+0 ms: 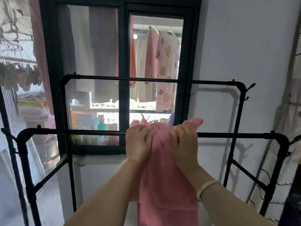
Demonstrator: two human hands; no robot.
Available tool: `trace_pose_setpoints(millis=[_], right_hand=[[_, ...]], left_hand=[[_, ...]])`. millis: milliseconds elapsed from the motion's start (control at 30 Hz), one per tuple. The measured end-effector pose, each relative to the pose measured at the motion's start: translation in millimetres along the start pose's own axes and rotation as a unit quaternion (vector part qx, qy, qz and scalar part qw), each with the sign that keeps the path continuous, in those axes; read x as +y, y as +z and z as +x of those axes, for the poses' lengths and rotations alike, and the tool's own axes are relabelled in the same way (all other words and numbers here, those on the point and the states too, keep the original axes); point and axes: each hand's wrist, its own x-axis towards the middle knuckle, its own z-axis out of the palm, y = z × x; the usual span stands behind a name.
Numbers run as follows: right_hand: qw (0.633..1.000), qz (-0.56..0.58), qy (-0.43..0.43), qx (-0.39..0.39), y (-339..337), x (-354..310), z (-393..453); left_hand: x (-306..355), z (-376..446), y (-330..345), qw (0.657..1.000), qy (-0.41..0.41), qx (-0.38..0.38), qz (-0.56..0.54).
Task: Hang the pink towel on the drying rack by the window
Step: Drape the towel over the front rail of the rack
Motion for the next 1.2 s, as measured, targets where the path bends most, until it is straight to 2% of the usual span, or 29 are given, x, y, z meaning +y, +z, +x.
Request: trace_pose_setpoints(millis=[133, 233, 333, 467, 567, 633, 733, 900, 967, 1100, 1200], right_hand=[[0.995, -0.093, -0.024, -0.016, -2.4, 13.4, -20.7], [0.991, -0.128, -0.011, -0.023, -3.2, 8.0, -3.6], [0.987, -0.162, 0.006, -0.008, -1.8, 11.0, 4.1], [0.976, -0.197, -0.042, -0.077, -2.8, 26.3, 1.8], [0.981, -0.163, -0.022, -0.104, -6.8, 33.4, 6.9], [0.988, -0.124, -0.012, -0.087, -10.5, 33.2, 8.9], [0.995, -0.077, -0.005, -0.068, -14.9, 30.6, 13.2], [0.994, 0.010, 0.083, -0.064, -13.7, 26.4, 22.1], [0.991, 0.025, 0.118, -0.065, -11.7, 24.0, 22.1], [0.981, 0.044, 0.169, -0.080, -9.2, 22.2, 27.3], [0.977, -0.028, 0.192, -0.085, -12.2, 26.9, 40.4]], left_hand=[[2.9, -1.7, -6.4, 1.000, 0.004, -0.005, -0.026], [3.1, -3.8, -9.5, 0.999, 0.033, 0.026, 0.019], [5.4, -3.3, -11.2, 0.997, 0.047, 0.021, 0.054], [3.0, 15.3, -9.5, 0.998, 0.010, 0.019, 0.062], [-2.1, 30.1, -3.9, 0.985, -0.053, -0.105, 0.124], [-1.0, 30.3, -0.9, 0.980, -0.067, -0.144, 0.123], [1.2, 26.4, -1.1, 0.990, -0.069, -0.100, 0.074], [7.5, 26.5, -12.6, 0.999, -0.022, 0.011, 0.033], [9.1, 24.6, -14.9, 0.998, -0.025, 0.007, 0.059], [5.5, 26.4, -16.9, 0.987, -0.034, -0.052, 0.149], [9.3, 38.9, -19.9, 0.978, -0.057, -0.058, 0.191]])
